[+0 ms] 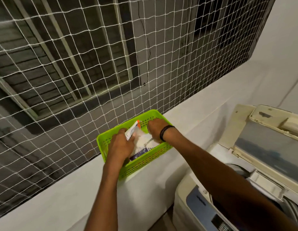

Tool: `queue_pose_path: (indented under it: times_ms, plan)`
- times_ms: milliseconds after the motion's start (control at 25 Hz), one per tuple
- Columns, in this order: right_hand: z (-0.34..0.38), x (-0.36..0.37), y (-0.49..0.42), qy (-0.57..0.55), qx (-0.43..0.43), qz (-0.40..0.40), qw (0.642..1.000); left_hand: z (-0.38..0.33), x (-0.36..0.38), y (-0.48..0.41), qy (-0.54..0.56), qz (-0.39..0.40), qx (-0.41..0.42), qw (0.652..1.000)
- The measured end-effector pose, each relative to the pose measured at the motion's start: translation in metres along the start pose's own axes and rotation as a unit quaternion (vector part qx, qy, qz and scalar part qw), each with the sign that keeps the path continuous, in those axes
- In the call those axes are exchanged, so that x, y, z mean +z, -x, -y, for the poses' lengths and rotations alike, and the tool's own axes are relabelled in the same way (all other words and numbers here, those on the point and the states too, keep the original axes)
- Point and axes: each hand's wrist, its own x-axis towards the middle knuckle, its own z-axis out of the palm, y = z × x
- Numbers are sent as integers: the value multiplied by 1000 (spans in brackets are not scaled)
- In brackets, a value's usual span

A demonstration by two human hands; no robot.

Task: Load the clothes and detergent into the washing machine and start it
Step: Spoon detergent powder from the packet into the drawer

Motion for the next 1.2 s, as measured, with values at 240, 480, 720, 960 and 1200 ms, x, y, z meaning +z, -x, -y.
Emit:
queue_pose_path:
  times_ms: [240, 480, 720, 960, 1200]
  plan:
    - [-3, 0, 2, 46, -26, 27, 998, 2, -7, 3, 109, 28, 23, 993]
    - [-5, -1, 2, 81, -48, 35, 995, 13, -13, 1, 227, 58, -7, 972]
    - [-8, 6, 0, 95, -57, 57, 992, 12, -14, 1, 168, 82, 15, 982]
    - [-7, 4, 5, 129, -85, 76, 985, 3, -17, 11, 66, 0, 100, 993]
    - [-1, -20, 31, 62, -40, -23, 997, -3, -20, 23, -48, -147, 231, 960]
